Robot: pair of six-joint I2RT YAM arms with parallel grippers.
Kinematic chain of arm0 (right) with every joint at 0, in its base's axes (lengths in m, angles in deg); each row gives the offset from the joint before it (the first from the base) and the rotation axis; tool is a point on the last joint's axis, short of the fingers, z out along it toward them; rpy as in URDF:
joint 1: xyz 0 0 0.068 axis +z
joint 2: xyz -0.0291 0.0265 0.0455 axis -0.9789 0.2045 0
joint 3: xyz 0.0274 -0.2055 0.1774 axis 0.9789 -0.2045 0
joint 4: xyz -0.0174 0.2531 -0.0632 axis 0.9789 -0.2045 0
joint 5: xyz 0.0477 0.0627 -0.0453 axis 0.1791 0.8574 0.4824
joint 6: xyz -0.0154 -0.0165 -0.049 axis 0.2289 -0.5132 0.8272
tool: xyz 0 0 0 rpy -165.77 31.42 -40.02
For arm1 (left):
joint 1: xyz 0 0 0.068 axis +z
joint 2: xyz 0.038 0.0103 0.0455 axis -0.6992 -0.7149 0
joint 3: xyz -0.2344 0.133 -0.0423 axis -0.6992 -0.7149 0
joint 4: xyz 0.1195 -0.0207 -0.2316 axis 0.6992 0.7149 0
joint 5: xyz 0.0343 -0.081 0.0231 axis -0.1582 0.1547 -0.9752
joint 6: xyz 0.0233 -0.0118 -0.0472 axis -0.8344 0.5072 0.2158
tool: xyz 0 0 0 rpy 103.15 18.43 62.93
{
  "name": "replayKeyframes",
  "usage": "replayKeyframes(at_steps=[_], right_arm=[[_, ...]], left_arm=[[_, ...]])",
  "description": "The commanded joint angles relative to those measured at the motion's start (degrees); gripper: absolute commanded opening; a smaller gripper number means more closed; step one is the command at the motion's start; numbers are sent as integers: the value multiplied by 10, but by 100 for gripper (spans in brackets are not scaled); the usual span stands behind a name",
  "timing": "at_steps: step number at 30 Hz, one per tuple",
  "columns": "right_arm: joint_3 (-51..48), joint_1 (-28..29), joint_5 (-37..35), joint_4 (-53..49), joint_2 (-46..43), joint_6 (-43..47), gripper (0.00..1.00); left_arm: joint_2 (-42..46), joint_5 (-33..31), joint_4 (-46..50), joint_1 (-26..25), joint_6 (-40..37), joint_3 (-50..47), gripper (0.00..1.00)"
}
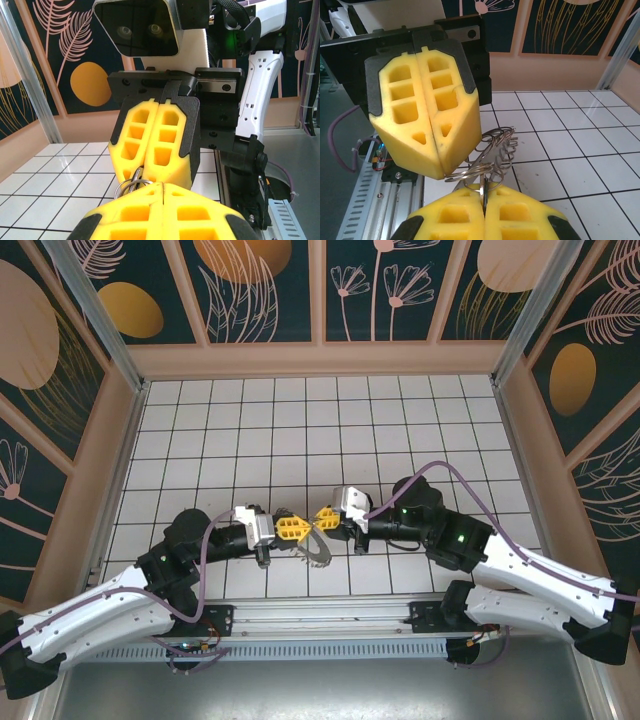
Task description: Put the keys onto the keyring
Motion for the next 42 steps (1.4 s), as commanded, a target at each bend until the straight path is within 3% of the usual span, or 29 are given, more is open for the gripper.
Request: replayKeyframes(at_steps=[1, 18, 22, 27, 36, 40, 42], right_arm=[[8, 9, -20, 21, -3, 2, 0], [11, 27, -91, -8, -22, 17, 0], [15, 28, -105, -11, -25, 19, 0], [26, 27, -118, -22, -14, 16, 0], [29, 27, -128, -16, -12, 7, 0], [27, 27, -128, -18, -14, 5, 0], [26, 27, -127, -20, -15, 4, 0]], left_arm=[[9, -10, 0, -3, -8, 11, 0], [6, -55, 71, -2, -34, 39, 1], [-9, -67, 114, -2, -52, 61, 26], [-19, -79, 119, -3, -67, 63, 39], [-70, -99, 102, -3, -73, 72, 36], [-65, -115, 89, -2, -74, 67, 25], [-61, -124, 87, -2, -73, 67, 12]])
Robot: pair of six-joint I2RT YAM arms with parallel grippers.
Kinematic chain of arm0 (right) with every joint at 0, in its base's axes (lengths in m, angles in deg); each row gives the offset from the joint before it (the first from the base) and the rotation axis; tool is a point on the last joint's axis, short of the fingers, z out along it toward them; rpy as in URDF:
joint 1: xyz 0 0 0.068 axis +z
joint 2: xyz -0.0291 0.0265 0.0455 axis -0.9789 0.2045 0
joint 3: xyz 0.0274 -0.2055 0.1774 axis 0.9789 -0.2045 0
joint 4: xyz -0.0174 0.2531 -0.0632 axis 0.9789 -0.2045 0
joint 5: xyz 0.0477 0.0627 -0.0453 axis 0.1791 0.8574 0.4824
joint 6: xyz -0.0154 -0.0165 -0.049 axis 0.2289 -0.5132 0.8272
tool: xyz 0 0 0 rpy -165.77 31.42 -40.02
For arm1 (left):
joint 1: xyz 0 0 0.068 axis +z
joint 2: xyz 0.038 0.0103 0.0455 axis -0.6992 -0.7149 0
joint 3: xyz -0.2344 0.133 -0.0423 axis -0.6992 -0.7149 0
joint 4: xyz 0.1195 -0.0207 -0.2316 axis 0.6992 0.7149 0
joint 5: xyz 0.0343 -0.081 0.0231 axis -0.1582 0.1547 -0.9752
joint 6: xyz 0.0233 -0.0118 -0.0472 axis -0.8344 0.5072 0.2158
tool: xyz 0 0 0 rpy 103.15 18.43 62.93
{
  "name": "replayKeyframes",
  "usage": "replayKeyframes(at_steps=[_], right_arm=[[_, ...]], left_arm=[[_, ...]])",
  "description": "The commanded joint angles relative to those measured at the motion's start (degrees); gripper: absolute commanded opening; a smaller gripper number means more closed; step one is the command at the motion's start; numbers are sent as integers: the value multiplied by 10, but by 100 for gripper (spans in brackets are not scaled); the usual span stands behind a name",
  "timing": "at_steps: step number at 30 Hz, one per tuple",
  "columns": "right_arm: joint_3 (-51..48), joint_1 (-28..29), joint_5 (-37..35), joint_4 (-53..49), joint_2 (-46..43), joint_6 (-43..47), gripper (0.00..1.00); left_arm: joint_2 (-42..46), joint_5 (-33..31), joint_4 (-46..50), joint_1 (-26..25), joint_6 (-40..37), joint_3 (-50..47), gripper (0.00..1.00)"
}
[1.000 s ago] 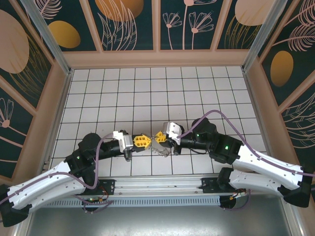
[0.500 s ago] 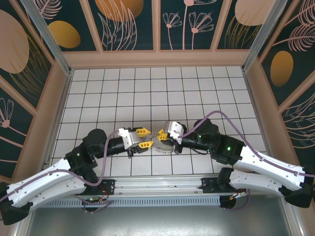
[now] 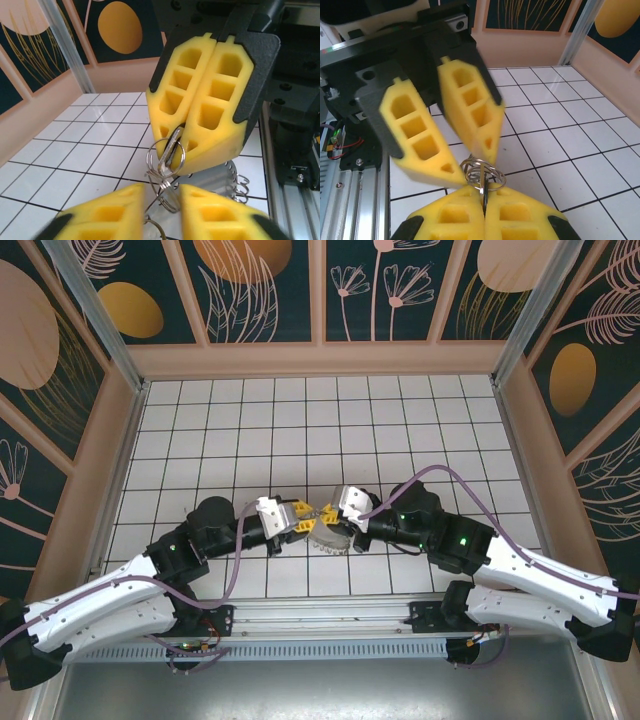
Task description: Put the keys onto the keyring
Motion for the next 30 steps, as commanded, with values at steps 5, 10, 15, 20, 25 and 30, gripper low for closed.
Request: replayKeyframes(at_steps=[5, 10, 15, 20, 25, 30], right_arm=[[22, 5, 0, 24, -15, -8, 0], [14, 5, 4, 14, -22, -17, 0], [1, 5, 3, 0, -29, -31, 0], [-10, 5, -1, -6, -34, -39, 0], [-15, 6, -3, -5, -32, -41, 0], [-17, 6, 0, -6, -28, -42, 0]], left_arm=[[10, -41, -14, -2, -6, 11, 0], [23, -65, -24, -2, -2, 6, 0], [43, -45, -48, -3, 7, -7, 0], [52, -31, -57, -2, 9, -12, 0], [59, -20, -60, -3, 10, -13, 0], [69, -17, -64, -2, 14, -17, 0]])
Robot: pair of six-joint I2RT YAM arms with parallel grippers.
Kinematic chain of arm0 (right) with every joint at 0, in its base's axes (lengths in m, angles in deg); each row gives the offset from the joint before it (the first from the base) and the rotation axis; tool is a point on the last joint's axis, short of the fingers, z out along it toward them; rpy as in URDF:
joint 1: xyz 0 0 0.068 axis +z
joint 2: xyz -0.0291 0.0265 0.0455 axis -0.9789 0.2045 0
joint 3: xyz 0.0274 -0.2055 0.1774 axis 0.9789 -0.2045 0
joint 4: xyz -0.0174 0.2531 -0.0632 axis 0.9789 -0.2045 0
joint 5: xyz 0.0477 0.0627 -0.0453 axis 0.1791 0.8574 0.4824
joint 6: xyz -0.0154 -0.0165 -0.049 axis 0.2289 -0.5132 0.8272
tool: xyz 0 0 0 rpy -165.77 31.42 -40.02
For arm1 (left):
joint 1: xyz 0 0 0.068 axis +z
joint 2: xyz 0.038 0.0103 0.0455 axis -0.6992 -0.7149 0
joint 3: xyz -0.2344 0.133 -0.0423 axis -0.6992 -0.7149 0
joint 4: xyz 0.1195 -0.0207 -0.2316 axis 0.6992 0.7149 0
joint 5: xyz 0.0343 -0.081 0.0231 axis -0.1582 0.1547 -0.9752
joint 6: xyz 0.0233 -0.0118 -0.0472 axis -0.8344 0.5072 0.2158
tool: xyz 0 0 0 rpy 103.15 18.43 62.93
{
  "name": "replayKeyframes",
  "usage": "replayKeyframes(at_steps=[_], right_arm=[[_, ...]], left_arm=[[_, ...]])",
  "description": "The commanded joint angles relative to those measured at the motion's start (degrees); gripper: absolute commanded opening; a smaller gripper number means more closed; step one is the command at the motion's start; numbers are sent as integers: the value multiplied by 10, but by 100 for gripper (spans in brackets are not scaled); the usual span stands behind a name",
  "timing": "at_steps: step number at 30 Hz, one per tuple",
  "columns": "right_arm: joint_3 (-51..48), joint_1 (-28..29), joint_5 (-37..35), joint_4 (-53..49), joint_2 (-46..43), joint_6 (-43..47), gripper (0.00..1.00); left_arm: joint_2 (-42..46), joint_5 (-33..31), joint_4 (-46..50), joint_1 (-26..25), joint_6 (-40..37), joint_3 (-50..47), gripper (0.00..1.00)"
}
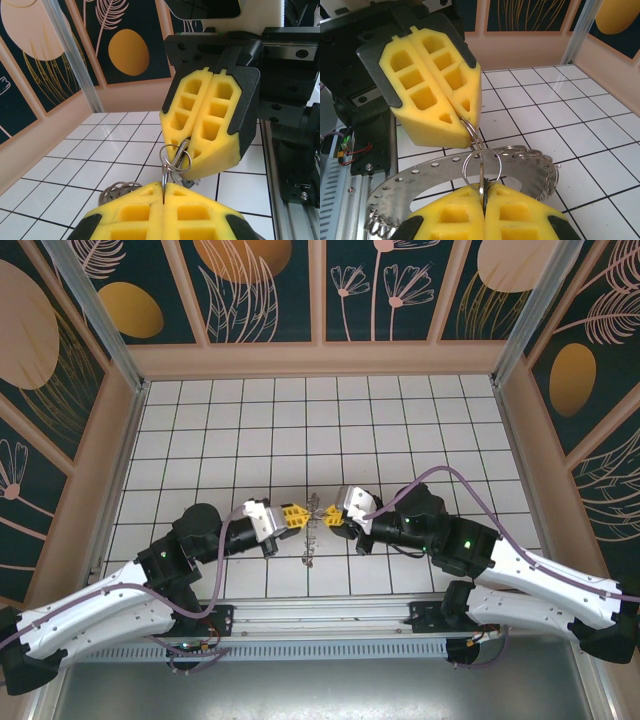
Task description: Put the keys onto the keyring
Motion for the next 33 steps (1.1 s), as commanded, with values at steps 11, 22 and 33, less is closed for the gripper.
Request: replayKeyframes(at_steps=[11, 22, 33], right_arm=[[-9, 3, 27, -6, 6, -14, 0], [-4, 4, 21, -12, 29, -14, 0], [5, 4, 21, -13, 46, -13, 0]], left_arm=[[14, 6, -43, 2, 10, 2, 0], [9, 27, -56, 3, 3, 4, 0], [10, 36, -55, 2, 0, 7, 0]])
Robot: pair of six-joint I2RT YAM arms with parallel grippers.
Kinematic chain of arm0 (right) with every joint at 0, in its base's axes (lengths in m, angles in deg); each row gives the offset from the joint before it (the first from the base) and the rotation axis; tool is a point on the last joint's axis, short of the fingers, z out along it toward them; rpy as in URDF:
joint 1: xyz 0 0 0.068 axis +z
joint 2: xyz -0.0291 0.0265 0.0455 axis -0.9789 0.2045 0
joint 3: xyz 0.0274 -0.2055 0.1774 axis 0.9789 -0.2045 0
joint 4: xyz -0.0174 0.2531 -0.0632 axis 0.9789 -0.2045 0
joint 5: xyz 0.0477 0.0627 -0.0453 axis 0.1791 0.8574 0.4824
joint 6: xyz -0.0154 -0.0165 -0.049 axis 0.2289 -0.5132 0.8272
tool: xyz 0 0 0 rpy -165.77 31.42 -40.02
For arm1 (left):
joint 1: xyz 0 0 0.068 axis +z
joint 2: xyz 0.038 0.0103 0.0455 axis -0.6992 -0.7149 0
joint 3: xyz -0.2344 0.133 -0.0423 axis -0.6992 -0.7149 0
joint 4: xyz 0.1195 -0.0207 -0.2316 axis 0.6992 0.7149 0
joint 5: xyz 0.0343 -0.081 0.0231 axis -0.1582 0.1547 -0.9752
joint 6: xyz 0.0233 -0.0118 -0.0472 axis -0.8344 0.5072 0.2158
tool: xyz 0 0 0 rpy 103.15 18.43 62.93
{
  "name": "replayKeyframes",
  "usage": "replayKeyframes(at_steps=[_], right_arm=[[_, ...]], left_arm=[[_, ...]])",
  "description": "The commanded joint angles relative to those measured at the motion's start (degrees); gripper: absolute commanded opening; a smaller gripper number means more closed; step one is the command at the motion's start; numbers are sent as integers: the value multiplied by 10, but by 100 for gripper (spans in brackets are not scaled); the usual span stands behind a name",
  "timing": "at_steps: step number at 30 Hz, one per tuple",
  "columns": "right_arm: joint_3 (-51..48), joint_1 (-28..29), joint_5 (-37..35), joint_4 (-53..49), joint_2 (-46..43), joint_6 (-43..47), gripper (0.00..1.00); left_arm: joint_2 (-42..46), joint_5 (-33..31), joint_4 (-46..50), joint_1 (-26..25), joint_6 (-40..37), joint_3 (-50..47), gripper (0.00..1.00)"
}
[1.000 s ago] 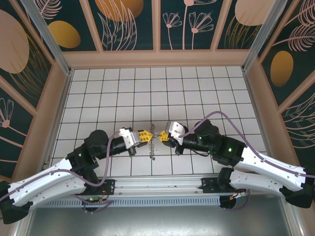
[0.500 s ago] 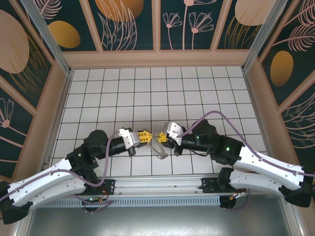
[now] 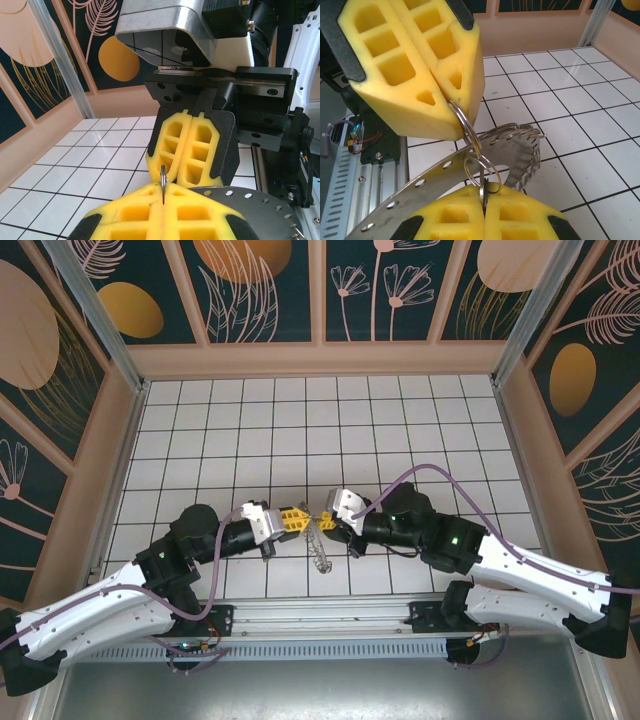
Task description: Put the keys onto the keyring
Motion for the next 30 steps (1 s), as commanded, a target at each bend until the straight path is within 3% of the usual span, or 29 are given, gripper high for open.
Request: replayKeyframes(at_steps=[1, 15, 30], right_arm=[[6, 2, 0, -12, 6, -2, 0], [23, 2, 43, -25, 40, 4, 0], [37, 3, 53, -24, 13, 10, 0]], left_arm=[[5, 5, -49, 2, -3, 8, 0], [0, 19, -48, 2, -5, 13, 0], [-9, 15, -9, 2, -18, 26, 0]])
